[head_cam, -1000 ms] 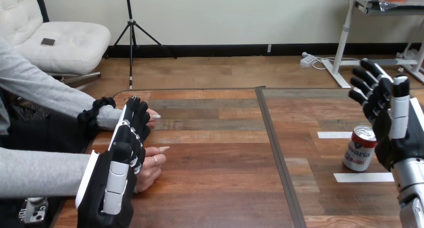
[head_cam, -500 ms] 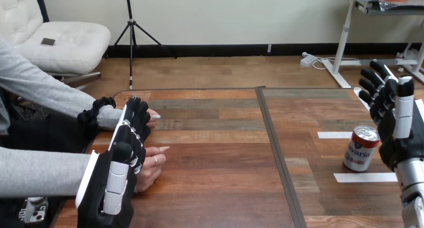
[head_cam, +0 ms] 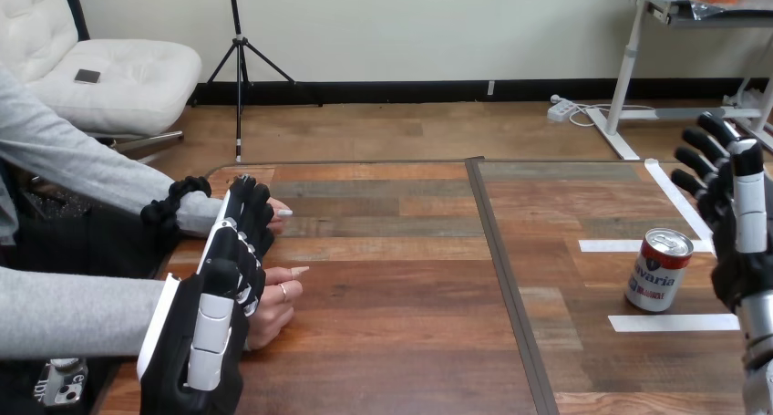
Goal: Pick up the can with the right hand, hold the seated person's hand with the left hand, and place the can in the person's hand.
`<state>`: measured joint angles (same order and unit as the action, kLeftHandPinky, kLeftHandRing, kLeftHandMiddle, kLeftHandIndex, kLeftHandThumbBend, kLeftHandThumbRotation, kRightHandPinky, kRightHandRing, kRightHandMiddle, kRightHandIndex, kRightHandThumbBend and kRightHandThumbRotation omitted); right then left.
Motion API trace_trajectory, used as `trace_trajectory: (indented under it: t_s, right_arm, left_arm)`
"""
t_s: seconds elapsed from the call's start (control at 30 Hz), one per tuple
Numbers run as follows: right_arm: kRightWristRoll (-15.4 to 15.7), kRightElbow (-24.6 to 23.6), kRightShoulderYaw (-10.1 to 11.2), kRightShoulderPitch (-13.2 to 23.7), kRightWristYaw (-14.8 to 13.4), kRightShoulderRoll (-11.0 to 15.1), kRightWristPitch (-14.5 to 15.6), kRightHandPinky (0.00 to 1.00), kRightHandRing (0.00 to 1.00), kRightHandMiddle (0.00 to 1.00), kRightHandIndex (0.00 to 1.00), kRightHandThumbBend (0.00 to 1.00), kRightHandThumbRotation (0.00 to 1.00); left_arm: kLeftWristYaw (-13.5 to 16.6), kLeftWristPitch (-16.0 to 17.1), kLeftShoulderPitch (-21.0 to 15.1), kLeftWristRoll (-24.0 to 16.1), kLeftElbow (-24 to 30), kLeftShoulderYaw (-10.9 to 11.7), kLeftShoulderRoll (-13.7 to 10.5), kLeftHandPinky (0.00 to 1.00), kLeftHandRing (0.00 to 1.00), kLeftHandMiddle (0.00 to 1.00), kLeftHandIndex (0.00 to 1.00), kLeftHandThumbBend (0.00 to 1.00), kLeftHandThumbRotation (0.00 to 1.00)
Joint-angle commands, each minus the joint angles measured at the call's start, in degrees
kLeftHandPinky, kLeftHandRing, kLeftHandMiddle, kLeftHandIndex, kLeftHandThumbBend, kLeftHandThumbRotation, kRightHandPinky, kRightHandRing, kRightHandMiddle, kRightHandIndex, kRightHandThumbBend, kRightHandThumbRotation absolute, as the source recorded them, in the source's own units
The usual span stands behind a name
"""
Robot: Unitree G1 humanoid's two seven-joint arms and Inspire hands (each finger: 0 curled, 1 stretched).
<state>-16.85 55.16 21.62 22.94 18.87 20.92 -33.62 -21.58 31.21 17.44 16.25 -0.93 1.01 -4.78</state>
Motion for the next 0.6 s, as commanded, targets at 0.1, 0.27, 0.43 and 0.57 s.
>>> trace_trajectory:
  t_s: [0.1, 0.27, 0.43, 0.57]
  right_arm:
    - [0.4, 1.1, 0.5, 5.4, -0.6, 2.0, -1.1, 0.81, 0.87, 0.87, 0.86, 1.0, 0.72]
    - [0.0, 2.0, 0.8, 5.9, -0.5, 2.4, -0.4, 0.83, 0.88, 0.88, 0.88, 1.0, 0.66]
    - [-0.6, 2.8, 1.2, 6.4, -0.4, 2.6, 0.0, 0.86, 0.89, 0.89, 0.89, 1.0, 0.58]
    - [-0.7, 3.4, 1.5, 6.7, -0.3, 2.9, 0.1, 0.89, 0.89, 0.89, 0.89, 1.0, 0.52]
  left_arm:
    - [-0.5, 1.3, -2.8, 0.8, -0.2, 0.5, 0.4, 1.0, 1.0, 1.0, 1.0, 0.8, 0.95]
    - [-0.3, 0.4, -2.6, 0.9, 0.4, 0.4, 0.3, 1.0, 1.0, 1.0, 1.0, 0.8, 0.95]
    - [-0.1, 0.6, -2.7, 0.6, 0.3, 0.4, 0.4, 1.0, 1.0, 1.0, 1.0, 0.8, 0.95]
    - [-0.5, 0.9, -2.9, 0.9, -0.1, 0.4, 0.4, 1.0, 1.0, 1.0, 1.0, 0.8, 0.95]
